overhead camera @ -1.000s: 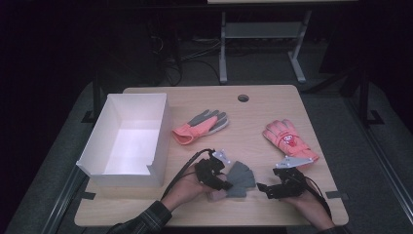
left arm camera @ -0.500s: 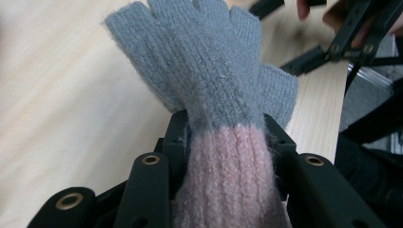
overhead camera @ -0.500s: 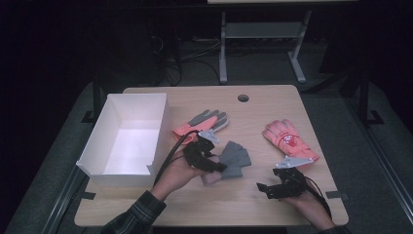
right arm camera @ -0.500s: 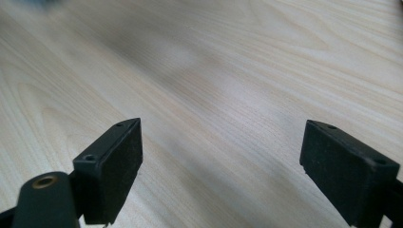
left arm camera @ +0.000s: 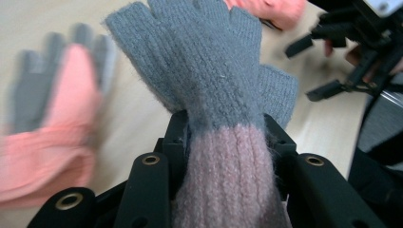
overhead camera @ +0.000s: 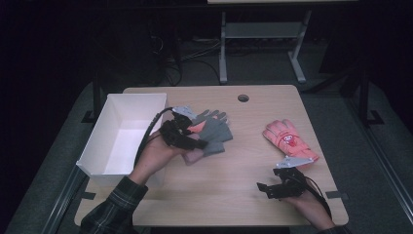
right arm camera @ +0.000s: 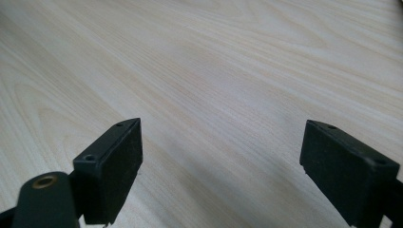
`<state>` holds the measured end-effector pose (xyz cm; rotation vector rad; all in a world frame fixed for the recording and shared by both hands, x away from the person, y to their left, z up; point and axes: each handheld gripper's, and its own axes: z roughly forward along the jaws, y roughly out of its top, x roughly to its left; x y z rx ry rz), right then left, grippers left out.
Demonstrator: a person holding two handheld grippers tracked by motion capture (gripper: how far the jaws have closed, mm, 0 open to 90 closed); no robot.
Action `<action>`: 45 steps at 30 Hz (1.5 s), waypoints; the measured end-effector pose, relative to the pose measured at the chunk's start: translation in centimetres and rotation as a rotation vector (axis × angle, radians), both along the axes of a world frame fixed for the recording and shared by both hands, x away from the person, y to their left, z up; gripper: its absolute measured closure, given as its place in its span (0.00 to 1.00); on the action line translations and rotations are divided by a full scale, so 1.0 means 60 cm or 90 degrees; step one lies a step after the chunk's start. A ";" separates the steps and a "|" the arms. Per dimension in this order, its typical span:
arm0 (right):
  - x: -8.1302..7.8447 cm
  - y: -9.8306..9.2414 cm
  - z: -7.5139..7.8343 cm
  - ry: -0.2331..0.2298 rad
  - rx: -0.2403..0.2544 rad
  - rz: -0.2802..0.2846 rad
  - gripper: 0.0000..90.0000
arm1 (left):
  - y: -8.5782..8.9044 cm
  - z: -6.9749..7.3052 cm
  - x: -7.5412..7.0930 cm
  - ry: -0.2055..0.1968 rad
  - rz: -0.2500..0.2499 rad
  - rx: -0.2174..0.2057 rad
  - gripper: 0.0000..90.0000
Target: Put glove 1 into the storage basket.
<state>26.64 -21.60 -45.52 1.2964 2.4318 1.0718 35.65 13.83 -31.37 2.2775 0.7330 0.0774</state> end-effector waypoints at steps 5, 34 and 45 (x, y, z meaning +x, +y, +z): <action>0.000 0.000 0.000 -0.002 0.000 -0.001 0.15 | 0.053 0.024 0.014 -0.020 0.051 -0.016 0.69; 0.002 0.004 -0.004 -0.006 -0.007 0.001 0.03 | 0.303 -0.041 0.073 -0.007 0.360 0.021 0.68; 0.004 0.001 -0.004 -0.002 -0.007 0.000 0.03 | 0.322 -0.141 0.096 0.030 0.405 0.082 0.66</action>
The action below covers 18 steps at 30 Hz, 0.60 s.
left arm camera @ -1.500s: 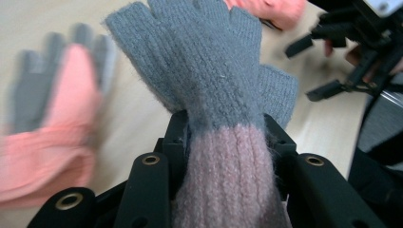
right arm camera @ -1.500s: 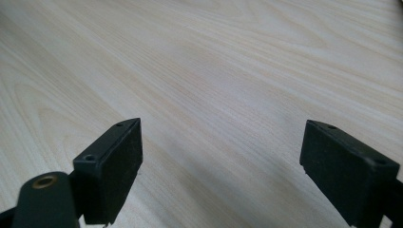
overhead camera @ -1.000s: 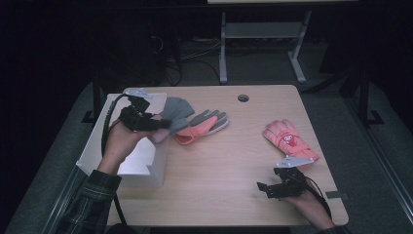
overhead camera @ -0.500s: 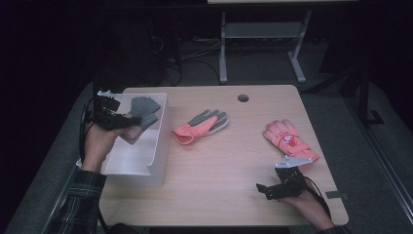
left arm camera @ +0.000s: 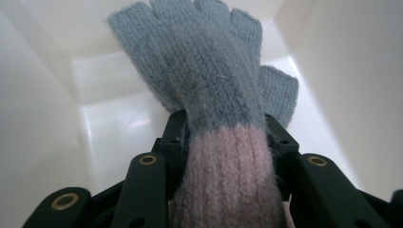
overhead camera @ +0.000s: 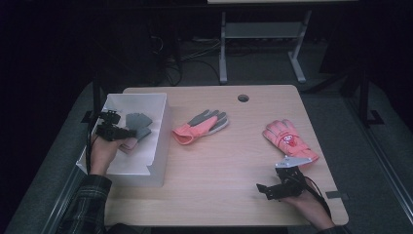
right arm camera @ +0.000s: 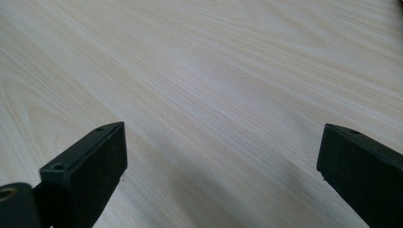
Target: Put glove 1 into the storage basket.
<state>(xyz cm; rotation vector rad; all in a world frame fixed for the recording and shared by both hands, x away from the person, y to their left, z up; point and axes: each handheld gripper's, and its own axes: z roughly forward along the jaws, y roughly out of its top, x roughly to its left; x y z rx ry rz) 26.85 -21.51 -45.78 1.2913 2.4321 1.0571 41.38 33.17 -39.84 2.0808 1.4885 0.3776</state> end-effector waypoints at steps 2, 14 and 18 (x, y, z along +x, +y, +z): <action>0.000 0.000 0.000 0.000 0.000 0.000 0.03 | 0.000 -0.006 0.001 0.003 -0.003 0.010 0.66; -0.001 0.000 0.001 0.003 -0.001 0.003 0.03 | -0.008 -0.045 0.007 0.042 0.007 0.033 0.44; -0.001 -0.001 0.000 0.005 0.001 0.005 0.03 | -0.016 -0.040 0.007 0.025 0.026 0.058 0.25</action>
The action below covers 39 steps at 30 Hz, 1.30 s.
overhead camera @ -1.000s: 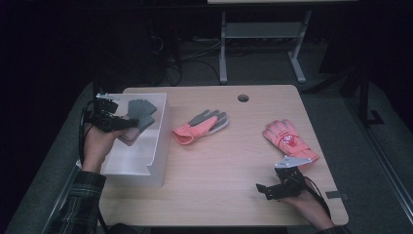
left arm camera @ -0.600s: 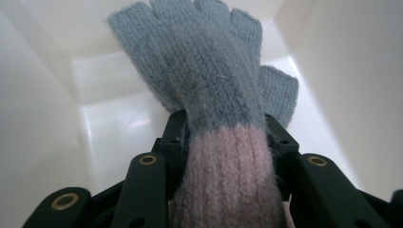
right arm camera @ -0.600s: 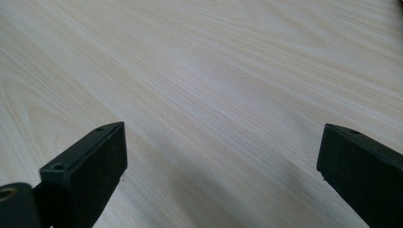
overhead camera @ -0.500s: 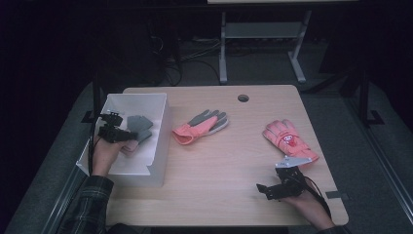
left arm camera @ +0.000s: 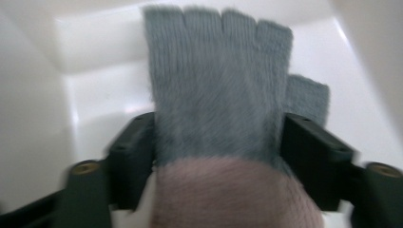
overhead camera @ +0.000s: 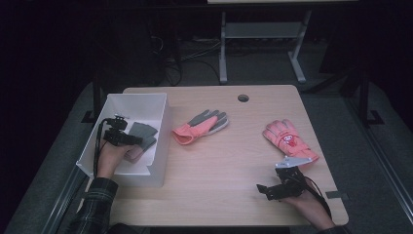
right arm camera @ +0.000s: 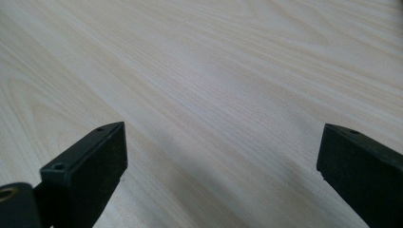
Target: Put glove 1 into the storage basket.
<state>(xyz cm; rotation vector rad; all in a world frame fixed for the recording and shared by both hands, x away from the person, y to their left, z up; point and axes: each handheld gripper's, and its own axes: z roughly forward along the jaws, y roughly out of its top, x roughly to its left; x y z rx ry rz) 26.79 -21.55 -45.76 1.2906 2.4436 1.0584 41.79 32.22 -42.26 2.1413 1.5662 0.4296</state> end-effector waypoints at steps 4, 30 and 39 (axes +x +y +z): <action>-0.001 0.001 0.000 0.003 -0.001 0.001 0.03 | -0.001 0.013 -0.003 -0.010 0.003 -0.026 0.21; -0.001 0.005 -0.002 0.004 -0.007 0.013 0.05 | -0.116 0.172 -0.032 -0.111 -0.171 -0.128 0.15; -0.002 0.005 0.000 0.002 -0.005 0.013 0.05 | -0.196 0.189 -0.032 -0.117 -0.226 -0.143 0.16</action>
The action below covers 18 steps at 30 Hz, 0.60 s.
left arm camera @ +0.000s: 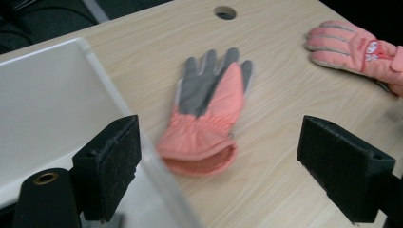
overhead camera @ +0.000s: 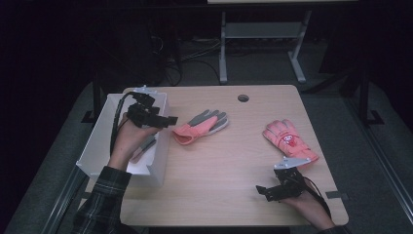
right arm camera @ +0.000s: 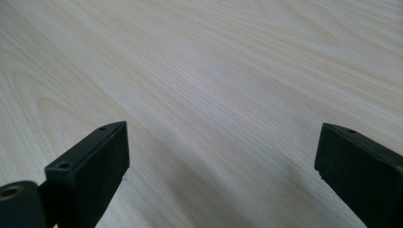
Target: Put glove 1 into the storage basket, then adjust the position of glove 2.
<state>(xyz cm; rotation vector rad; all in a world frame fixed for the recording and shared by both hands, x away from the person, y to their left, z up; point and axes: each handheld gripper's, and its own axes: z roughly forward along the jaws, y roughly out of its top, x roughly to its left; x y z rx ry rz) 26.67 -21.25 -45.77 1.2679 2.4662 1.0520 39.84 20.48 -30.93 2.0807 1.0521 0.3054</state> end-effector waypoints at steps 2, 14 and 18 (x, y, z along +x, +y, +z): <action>0.000 0.000 0.000 0.001 -0.002 0.001 0.05 | -0.012 0.000 0.000 0.000 -0.008 0.004 0.16; 0.000 0.000 0.001 -0.006 -0.002 0.006 0.05 | -0.097 -0.001 -0.001 0.000 -0.061 0.000 0.17; 0.000 0.001 0.002 -0.006 -0.001 0.006 0.05 | -0.133 -0.009 -0.001 0.006 -0.081 0.005 0.28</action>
